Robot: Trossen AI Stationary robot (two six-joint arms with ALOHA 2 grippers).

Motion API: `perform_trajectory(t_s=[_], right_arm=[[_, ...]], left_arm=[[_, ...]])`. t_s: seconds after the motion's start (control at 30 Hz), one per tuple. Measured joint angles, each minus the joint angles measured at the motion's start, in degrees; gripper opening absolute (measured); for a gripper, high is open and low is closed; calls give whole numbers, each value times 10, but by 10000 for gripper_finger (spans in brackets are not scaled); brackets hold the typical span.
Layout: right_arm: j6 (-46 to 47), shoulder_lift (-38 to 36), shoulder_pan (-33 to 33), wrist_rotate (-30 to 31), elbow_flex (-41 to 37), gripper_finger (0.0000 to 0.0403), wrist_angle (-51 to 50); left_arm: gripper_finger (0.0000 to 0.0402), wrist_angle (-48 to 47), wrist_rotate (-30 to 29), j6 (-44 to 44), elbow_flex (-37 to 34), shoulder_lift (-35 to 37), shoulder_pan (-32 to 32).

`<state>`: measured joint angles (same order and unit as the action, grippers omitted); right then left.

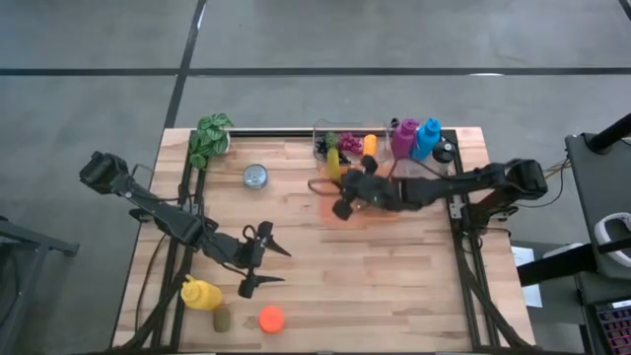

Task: Pick & Place Food Item
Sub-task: Put the banana into the left transparent bin

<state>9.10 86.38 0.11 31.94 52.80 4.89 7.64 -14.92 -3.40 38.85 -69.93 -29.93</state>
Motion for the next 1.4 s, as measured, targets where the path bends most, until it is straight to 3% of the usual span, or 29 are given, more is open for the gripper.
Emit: perform_trajectory(t_s=[0.4, 0.67, 1.0, 1.4], right_arm=[[14, 10, -156, -63, 3, 74, -67], [1, 38, -227, -66, 4, 74, -71], [0, 76, -252, -70, 4, 78, -75], [4, 74, -252, -71, 4, 145, -74]], left_arm=[[314, 2, 0, 1, -3, 0, 0], [325, 2, 0, 2, -3, 0, 0], [335, 2, 0, 2, -3, 0, 0], [323, 2, 0, 2, -3, 0, 0]])
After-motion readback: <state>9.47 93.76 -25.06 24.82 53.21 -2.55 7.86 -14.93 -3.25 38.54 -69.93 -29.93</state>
